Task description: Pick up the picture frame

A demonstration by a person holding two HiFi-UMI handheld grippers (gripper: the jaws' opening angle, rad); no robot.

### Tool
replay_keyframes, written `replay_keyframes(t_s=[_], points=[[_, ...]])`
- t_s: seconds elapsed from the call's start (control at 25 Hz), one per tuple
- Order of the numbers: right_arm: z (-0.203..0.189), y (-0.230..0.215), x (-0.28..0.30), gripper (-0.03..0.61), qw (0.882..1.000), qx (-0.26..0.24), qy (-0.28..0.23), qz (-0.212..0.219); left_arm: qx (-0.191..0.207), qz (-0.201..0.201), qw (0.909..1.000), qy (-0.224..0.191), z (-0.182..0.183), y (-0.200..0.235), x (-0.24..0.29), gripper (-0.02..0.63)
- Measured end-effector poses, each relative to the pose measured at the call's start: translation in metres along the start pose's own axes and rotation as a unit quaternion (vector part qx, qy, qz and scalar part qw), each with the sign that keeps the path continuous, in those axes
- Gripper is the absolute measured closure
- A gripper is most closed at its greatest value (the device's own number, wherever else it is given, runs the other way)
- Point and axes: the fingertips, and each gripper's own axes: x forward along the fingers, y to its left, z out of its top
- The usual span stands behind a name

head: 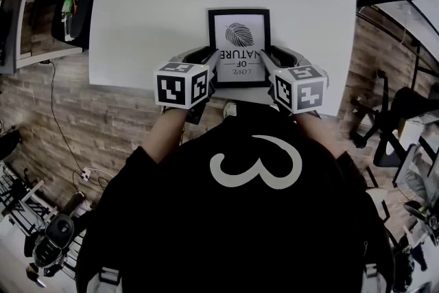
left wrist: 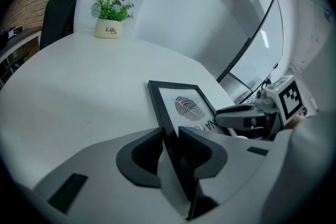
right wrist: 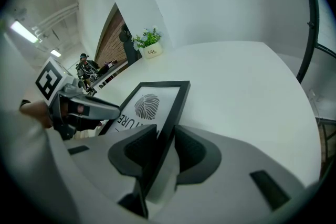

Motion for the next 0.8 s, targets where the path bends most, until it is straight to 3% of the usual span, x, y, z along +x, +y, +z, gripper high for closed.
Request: replay_keyframes(t_s=[0.8], points=[[0.0009, -0.0025, -0.0012, 0.472, 0.999, 0.040, -0.006, 0.005, -0.017, 0.022, 0.9995, 0.012, -0.0004, 0.0004, 0.0003, 0.512]])
